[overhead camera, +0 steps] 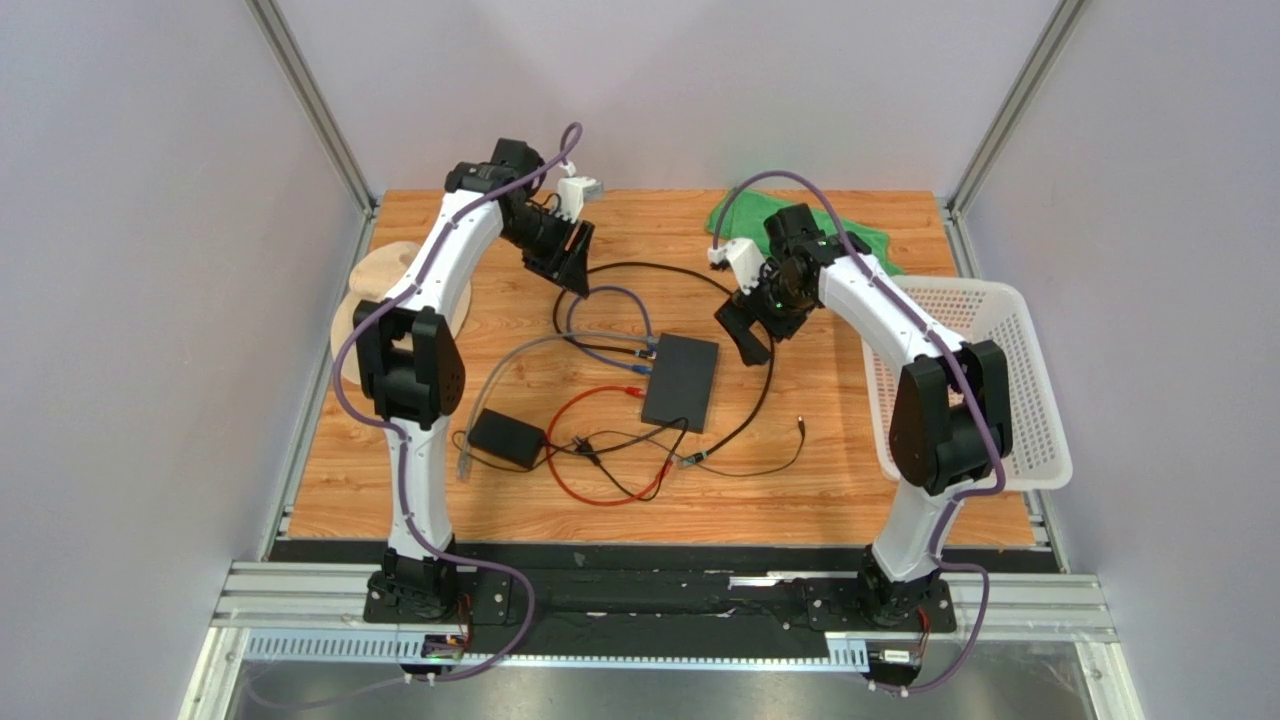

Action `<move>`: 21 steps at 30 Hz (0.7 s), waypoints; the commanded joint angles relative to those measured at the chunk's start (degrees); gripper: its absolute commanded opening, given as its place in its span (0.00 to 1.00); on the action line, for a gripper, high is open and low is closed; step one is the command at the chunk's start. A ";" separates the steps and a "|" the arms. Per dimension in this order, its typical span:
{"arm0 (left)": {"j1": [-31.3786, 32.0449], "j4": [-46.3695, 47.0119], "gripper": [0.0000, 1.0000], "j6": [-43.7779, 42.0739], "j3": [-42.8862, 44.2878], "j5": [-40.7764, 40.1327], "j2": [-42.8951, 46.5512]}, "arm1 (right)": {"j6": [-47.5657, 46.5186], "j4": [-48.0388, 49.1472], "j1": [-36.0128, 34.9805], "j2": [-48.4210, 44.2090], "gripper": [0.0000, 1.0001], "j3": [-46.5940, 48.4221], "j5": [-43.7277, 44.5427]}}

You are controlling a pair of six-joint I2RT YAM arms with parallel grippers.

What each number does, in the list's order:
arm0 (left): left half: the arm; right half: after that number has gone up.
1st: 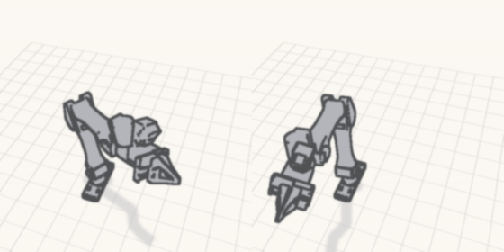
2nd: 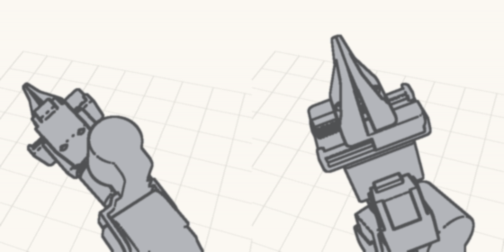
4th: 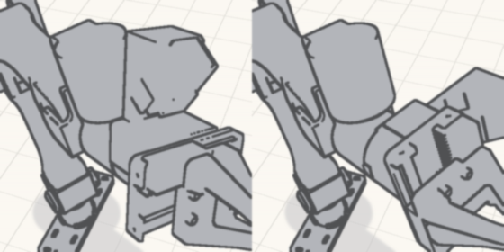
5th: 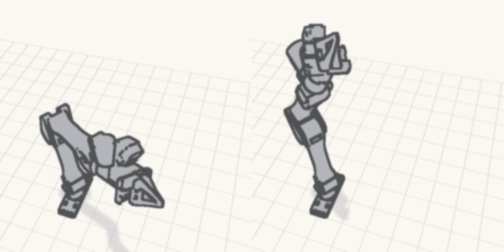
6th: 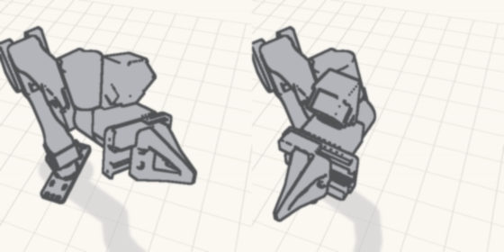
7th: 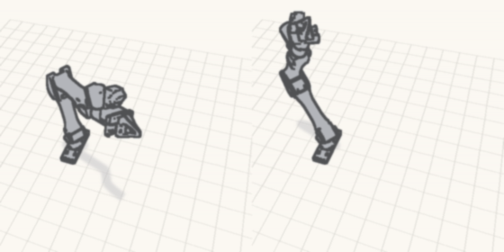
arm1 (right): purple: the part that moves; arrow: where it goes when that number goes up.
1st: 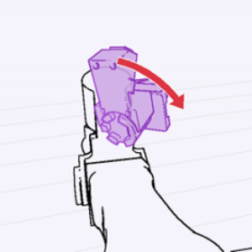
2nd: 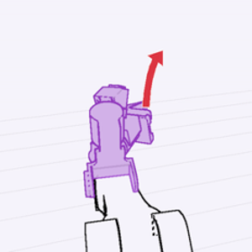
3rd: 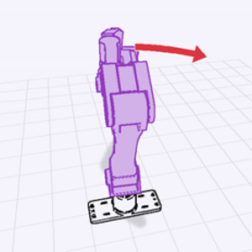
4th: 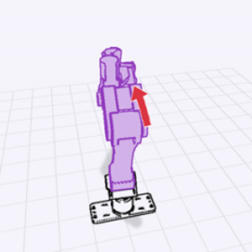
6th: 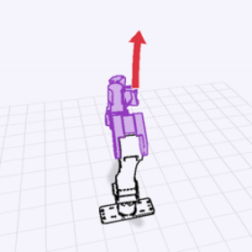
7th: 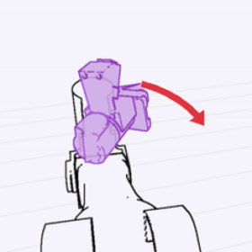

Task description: Pull the plug from the switch port

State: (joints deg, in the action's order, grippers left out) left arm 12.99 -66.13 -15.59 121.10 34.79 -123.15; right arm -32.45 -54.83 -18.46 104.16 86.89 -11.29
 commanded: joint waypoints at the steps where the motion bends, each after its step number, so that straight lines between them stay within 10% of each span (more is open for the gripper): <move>1: -0.34 -6.11 0.56 -8.74 5.11 -12.19 -5.51 | 10.70 4.10 -0.88 2.79 0.93 2.65 -15.75; 8: -0.51 -1.99 0.57 -11.92 2.49 -11.06 -5.44 | 19.43 0.69 -1.32 15.62 0.90 15.74 -22.90; 21: -0.69 7.77 0.57 -6.48 -5.08 0.18 -3.76 | 23.84 -2.66 -3.34 18.37 0.88 21.84 -9.04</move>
State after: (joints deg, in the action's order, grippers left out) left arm 12.60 -61.91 -25.19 115.55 27.68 -128.90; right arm -11.18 -56.77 -20.49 123.59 108.33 -26.22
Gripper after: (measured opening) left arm 0.572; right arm 0.886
